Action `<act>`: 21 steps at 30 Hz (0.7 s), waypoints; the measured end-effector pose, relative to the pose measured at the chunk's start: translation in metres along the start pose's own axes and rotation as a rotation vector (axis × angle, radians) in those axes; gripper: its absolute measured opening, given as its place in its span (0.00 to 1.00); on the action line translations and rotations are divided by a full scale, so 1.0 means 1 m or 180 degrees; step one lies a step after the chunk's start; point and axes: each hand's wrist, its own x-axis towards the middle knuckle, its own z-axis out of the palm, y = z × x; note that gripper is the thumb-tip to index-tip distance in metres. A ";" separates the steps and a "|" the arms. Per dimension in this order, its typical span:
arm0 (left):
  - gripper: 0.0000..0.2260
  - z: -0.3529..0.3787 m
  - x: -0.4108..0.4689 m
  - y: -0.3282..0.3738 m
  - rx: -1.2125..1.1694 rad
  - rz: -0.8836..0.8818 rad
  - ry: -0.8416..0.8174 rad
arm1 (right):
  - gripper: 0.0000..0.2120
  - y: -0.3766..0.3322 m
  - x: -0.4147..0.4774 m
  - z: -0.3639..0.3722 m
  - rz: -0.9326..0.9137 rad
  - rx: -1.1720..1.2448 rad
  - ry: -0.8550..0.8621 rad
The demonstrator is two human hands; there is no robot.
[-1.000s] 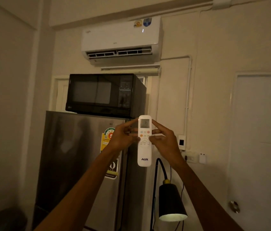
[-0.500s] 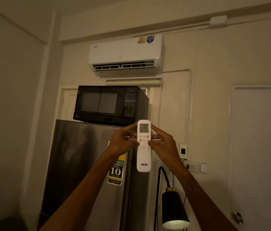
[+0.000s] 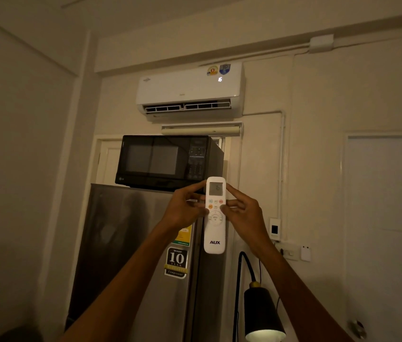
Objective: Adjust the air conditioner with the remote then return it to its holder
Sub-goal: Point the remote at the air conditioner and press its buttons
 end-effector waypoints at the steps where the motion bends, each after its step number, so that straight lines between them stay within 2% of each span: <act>1: 0.30 0.000 0.000 0.001 0.0003 0.0003 -0.0002 | 0.27 -0.001 0.000 -0.001 -0.0006 -0.0001 0.0014; 21: 0.32 0.001 -0.005 0.007 -0.0118 0.0098 -0.0063 | 0.28 -0.009 -0.007 -0.008 -0.0079 0.0000 0.0060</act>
